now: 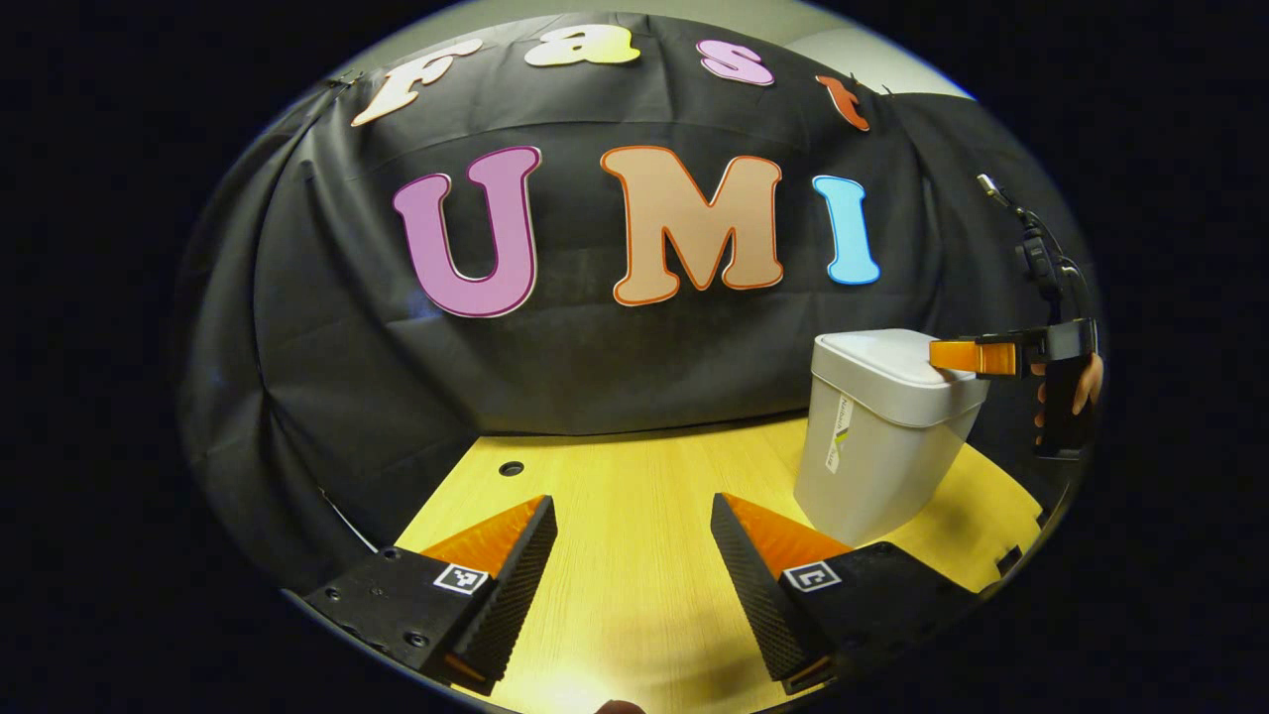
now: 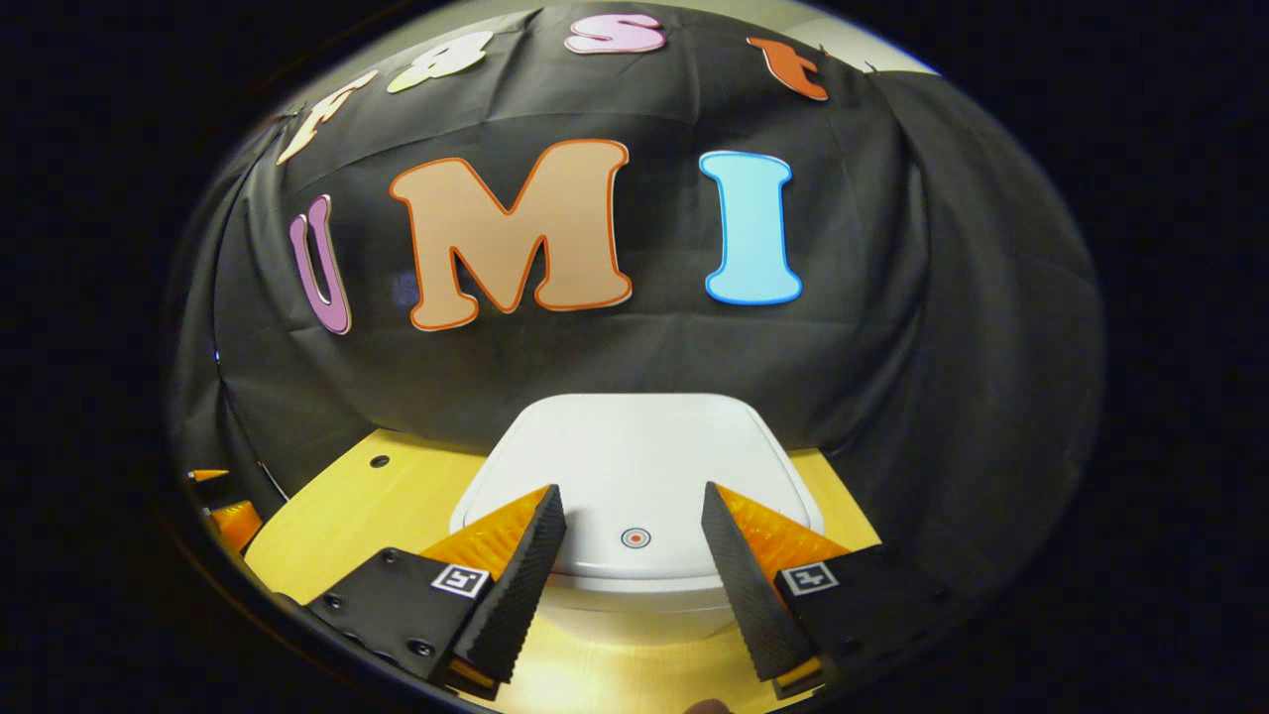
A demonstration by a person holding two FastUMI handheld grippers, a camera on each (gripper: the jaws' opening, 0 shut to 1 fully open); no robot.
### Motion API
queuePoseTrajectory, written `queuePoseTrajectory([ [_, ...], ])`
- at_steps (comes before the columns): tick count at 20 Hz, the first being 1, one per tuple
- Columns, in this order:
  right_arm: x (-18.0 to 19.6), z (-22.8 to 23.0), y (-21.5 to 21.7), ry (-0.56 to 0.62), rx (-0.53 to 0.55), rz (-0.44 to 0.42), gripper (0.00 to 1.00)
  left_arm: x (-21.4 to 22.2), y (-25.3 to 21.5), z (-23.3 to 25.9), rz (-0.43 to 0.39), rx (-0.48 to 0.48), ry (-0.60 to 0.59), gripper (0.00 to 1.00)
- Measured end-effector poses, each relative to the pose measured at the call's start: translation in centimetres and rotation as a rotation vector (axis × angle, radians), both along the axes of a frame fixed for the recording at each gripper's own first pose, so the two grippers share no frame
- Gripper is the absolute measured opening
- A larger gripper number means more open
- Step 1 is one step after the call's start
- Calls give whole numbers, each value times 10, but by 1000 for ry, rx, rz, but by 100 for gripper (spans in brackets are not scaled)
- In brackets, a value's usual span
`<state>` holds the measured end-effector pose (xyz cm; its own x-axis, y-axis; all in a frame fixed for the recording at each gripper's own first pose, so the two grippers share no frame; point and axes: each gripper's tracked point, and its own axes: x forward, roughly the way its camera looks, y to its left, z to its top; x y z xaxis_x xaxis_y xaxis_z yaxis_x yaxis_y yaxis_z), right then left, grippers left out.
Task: Press the lid of the desktop garbage bin to open it, pick up the crumpled paper on the desktop and throw it into the bin, then pick up the pop can on the desktop and drop it into the bin, and finally close the garbage bin lid.
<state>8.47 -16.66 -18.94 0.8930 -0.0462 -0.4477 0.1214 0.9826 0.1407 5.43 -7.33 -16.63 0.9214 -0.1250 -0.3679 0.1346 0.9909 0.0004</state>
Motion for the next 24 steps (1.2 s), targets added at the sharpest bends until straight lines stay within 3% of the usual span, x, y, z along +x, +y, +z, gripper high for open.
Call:
queuePoseTrajectory([
  [8, -7, 14, 1, -48, -16, -11, 90, 10, 3, 22, -5, 4, -58, 92],
  [15, -30, 61, 34, -251, -73, 32, 88, 18, 16, 50, 20, -6, -136, 92],
  [18, -45, 58, 52, -263, -140, 62, 90, 20, 21, 58, 39, -9, -170, 92],
  [21, -59, 52, 78, -267, -141, 100, 92, 21, 25, 64, 60, -13, -196, 92],
  [22, -63, 49, 85, -261, -136, 107, 98, 21, 26, 64, 67, -14, -202, 91],
  [24, -68, 40, 98, -242, -120, 130, 96, 22, 31, 67, 82, -18, -215, 91],
])
